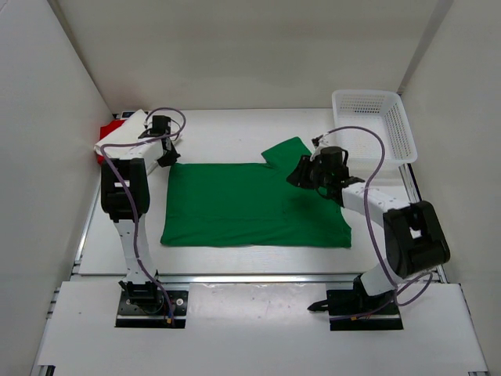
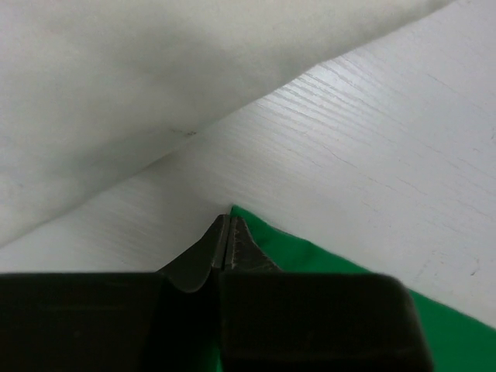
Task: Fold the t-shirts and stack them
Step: Grap the side of the flattened tshirt furthest away from the robot with both arms
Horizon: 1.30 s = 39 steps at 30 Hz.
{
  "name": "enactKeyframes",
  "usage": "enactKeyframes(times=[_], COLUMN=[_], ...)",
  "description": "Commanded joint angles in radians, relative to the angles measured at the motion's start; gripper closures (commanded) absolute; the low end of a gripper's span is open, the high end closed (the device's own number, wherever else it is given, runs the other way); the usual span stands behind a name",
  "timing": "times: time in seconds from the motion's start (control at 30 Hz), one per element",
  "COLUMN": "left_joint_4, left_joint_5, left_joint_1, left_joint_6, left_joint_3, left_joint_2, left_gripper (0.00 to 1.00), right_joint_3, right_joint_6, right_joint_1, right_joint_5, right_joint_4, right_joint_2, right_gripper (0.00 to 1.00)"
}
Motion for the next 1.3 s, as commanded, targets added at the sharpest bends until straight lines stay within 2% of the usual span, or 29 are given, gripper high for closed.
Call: enactKeyframes(times=[0.0,0.13,0.37,0.47,0.57,0.67,0.77,0.87,1.03,1.27], left_joint_4=[0.008,0.025,0.076,0.103,0.110,0.114,0.114,0.120,0.113,0.131], left_joint_5=[-0.017,-0.032,-0.006,0.011,0.012,0.016,-0.001,0.009,0.015,0.020], left_joint_1=[-0.011,-0.021,-0.015,-0.010,-0.007,-0.005,-0.014,-0.015,-0.005,0.002], left_joint_6=[-0.015,-0.006,-0.009,-0.003,0.002,0.006,0.017,0.017,0.014,0.017], left_joint_3=[0.011,0.000,-0.072,-0.101,-0.116,-0.122,-0.125,-0.130,-0.138,-0.156], left_joint_2=[-0.006,-0.022,-0.064,-0.084,-0.098,-0.106,-0.118,-0.118,-0.121,-0.124], left_gripper=[0.97,1.00,1.00,1.00,1.00,1.00,1.00,1.00,1.00,1.00], right_joint_3=[0.127,0.290,0.663,0.888,1.105,1.422,1.594,1.711,1.673,1.673], right_joint_6=[-0.020,-0.066,-0.123,-0.158,-0.195,-0.213,-0.210,-0.233,-0.236,-0.227], right_joint_1=[-0.064,-0.125,-0.164,-0.156,-0.147,-0.141,-0.142,-0.139,-0.122,-0.135], right_joint_5=[0.065,0.164,0.252,0.269,0.272,0.298,0.291,0.290,0.289,0.257], right_joint_4=[0.040,0.012,-0.208,-0.309,-0.504,-0.667,-0.768,-0.848,-0.825,-0.824], right_joint_2=[0.101,0.242,0.544,0.667,0.826,0.970,1.064,1.135,1.120,1.136], right_gripper=[0.73,0.69,0.67,0.66,0.65,0.66,0.65,0.65,0.62,0.62])
